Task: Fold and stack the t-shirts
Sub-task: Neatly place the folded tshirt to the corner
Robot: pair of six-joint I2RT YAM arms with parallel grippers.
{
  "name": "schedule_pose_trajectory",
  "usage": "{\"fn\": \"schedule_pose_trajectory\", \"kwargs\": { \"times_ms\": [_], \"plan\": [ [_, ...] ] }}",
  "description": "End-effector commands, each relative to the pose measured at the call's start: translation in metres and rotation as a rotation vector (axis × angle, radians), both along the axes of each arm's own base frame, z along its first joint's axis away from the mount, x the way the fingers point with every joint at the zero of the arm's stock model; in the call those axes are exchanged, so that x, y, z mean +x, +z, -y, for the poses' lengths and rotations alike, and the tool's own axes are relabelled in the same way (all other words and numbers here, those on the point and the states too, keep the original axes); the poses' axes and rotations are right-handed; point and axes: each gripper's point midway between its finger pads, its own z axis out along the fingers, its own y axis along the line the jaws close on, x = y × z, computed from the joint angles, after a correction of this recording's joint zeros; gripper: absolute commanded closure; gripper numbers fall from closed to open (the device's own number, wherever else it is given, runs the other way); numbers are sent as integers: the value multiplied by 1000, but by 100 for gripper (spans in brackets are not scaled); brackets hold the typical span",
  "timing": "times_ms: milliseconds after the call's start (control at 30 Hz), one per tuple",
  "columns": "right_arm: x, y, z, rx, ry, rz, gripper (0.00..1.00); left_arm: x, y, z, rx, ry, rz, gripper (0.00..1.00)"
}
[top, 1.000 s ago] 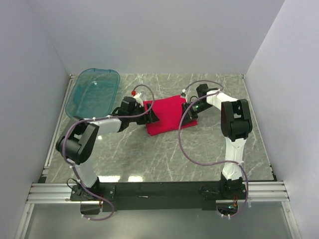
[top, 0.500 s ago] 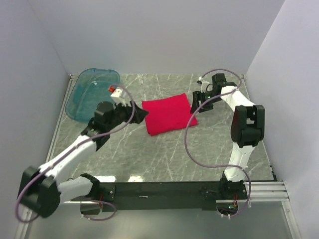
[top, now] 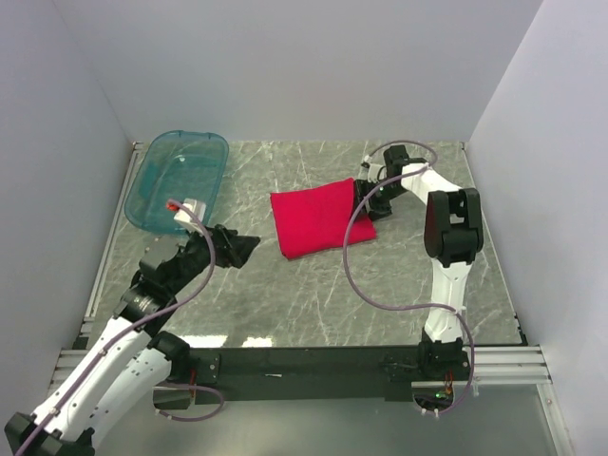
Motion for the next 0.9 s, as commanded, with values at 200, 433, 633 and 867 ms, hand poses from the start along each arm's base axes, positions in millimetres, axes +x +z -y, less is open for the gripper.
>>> {"fn": "schedule_pose_trajectory", "kwargs": {
  "times_ms": [200, 433, 633, 867],
  "plan": [
    [0, -5, -3, -2, -38, -48, 44, -17, 2, -9, -29, 10, -13, 18],
    [10, 5, 24, 17, -82, -29, 94, -22, 3, -10, -40, 7, -6, 18],
    [22, 4, 80, -16, -185, -6, 100, -22, 2, -10, -31, 5, -5, 18],
    [39, 15, 198, -130, -352, 40, 100, -21, -3, -7, -29, -8, -14, 18]
  ]
}}
